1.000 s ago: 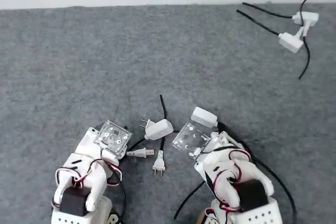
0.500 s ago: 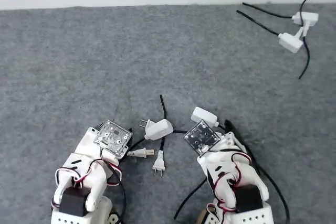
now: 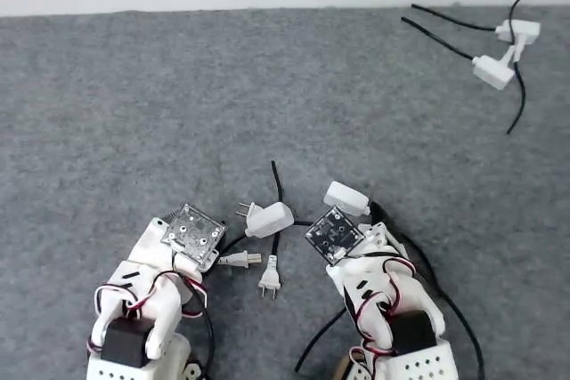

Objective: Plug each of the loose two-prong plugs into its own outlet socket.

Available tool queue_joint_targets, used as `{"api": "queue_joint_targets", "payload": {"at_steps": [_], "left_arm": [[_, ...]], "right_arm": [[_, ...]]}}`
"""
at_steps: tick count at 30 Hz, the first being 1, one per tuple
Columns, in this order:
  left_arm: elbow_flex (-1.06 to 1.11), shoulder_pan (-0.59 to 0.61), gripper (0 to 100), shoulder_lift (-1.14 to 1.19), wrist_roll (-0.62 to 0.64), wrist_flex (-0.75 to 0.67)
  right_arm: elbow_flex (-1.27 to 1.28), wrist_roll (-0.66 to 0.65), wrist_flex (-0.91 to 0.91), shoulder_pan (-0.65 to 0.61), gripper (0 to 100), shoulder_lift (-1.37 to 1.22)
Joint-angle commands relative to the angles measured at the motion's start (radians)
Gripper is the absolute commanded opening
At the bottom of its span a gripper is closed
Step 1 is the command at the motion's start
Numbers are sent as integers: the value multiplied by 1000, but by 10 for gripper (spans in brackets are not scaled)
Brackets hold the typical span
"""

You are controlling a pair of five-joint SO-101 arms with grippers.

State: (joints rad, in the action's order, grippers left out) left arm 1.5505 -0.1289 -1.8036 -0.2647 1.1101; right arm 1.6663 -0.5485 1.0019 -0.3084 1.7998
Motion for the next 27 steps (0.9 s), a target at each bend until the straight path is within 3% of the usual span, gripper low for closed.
{"api": "queue_joint_targets", "payload": {"at_steps": [1,10,15,22,27], "left_arm": [[-5,-11,177,-5,2,-9],[-5,-11,174,-3,-5,26],[2,-11,43,-5,-5,28],[2,-9,13,-6,-5,28],[2,-8,15,-6,-5,25]], "right_arm": [[6,9,21,-7,260,7],[-6,83,36,-7,259,7],[-9,86,42,-7,257,7],[-11,87,36,-5,37,7],[-11,89,36,-5,32,7]]}}
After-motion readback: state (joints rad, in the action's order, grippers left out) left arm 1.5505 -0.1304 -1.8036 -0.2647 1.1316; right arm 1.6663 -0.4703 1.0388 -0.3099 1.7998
